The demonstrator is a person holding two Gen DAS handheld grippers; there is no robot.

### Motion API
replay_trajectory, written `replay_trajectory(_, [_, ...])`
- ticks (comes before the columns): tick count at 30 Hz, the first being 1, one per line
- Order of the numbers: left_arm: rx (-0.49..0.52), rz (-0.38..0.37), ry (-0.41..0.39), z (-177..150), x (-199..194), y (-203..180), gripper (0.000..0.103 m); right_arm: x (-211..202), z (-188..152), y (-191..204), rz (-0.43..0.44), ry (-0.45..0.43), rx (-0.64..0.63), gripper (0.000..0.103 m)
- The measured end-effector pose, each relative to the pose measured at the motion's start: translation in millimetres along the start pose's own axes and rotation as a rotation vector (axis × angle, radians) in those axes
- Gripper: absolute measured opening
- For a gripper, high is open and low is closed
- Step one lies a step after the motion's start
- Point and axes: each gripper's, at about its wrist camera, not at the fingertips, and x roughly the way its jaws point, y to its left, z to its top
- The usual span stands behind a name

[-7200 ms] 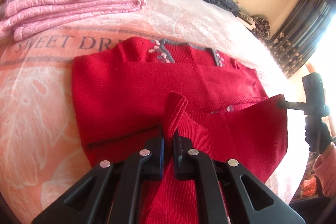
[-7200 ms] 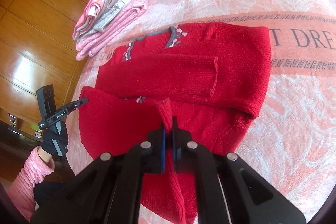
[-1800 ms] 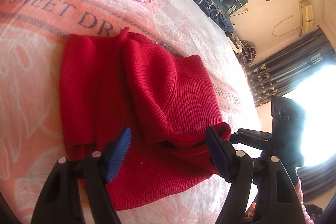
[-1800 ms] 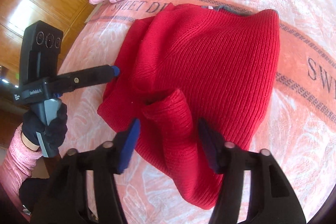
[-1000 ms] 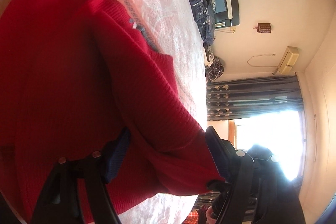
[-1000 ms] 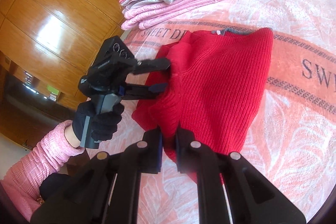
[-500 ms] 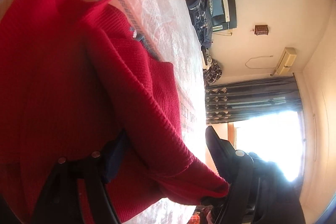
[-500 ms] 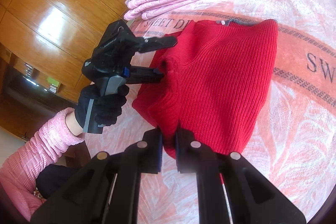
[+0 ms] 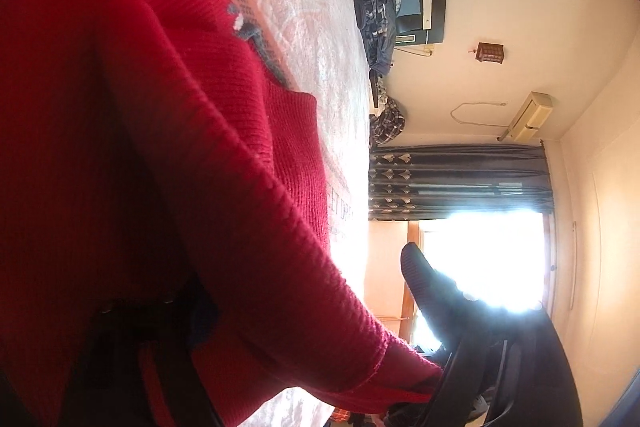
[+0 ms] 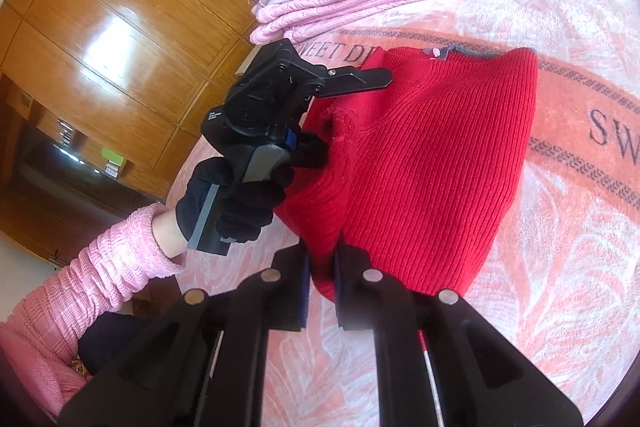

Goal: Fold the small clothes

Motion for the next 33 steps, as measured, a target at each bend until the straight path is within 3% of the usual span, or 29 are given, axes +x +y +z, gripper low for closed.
replay_trajectory(2, [-0.023, -0.03, -0.004, 2.8, 4.0, 2.7, 0.081, -1.0, 0.4, -1.1, 0.002, -0.003, 0.006, 0.008])
replay_trajectory(4, [-0.006, -0.033, -0.01, 5.6, 6.4, 1.3, 0.053, 0.1, -0.7, -2.1, 0.012, 0.0, 0.013, 0.008])
replay_trajectory(6, [0.007, -0.032, -0.004, 8.5, 7.0, 2.4, 0.033, 2.1, -2.6, 0.4, 0.021, 0.004, 0.012, 0.008])
replay_trajectory(9, [0.051, -0.013, -0.01, 12.2, 5.0, 0.3, 0.023, 6.1, -2.3, 7.7, 0.025, 0.007, -0.003, 0.008])
replay_trajectory(17, [0.237, 0.005, -0.066, 26.1, -28.7, -42.7, 0.021, 28.2, 14.2, 32.2, 0.091, 0.003, -0.025, 0.008])
replay_trajectory(23, [0.373, 0.048, -0.104, 30.9, -75.0, -60.0, 0.021, 73.7, 27.6, 72.4, 0.101, 0.043, -0.091, 0.008])
replay_trajectory(30, [0.374, 0.191, -0.07, 42.4, -94.5, -12.3, 0.02, 148.3, 20.9, 78.1, -0.003, 0.151, -0.091, 0.008])
replay_trajectory(33, [0.353, 0.222, -0.04, 43.4, -94.1, 8.8, 0.019, 172.0, 14.9, 75.6, -0.026, 0.187, -0.081, 0.015])
